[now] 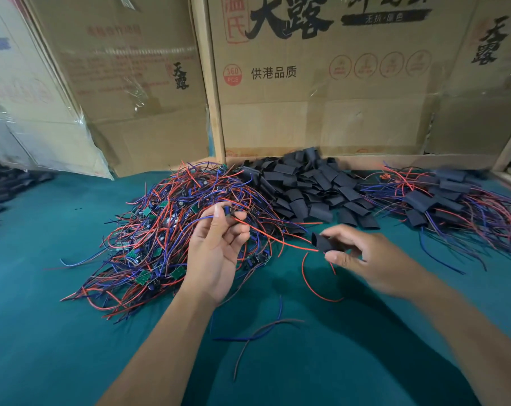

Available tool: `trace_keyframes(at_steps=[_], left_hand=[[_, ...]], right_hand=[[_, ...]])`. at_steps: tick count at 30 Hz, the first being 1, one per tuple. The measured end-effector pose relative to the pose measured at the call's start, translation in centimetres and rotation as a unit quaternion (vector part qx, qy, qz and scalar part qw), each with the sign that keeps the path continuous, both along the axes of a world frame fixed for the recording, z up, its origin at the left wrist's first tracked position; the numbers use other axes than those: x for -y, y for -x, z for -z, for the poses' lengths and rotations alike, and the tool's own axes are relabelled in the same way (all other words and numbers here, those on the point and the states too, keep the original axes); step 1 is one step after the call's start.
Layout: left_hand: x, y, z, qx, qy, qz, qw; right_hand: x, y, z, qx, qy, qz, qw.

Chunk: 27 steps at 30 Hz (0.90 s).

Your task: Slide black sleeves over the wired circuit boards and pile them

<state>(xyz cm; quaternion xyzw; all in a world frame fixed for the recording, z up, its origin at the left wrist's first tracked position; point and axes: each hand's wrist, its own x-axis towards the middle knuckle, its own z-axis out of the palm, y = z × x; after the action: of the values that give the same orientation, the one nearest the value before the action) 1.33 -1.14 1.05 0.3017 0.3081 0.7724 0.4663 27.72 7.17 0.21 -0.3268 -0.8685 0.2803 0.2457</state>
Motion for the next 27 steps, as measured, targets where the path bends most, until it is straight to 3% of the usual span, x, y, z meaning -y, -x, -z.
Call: trace_keyframes(at_steps=[16,27], left_hand=[[0.3,0.1,-0.2,-0.002,0.01,-0.011,1.0],[0.2,-0.1,-0.3,-0.005,0.009,-0.014,1.0]], right_hand=[[1.3,0.1,-1.6,0.115,0.012,0.002,0.993],[2.0,0.4,-2.2,0.101,0.008,-0.004,0.995]])
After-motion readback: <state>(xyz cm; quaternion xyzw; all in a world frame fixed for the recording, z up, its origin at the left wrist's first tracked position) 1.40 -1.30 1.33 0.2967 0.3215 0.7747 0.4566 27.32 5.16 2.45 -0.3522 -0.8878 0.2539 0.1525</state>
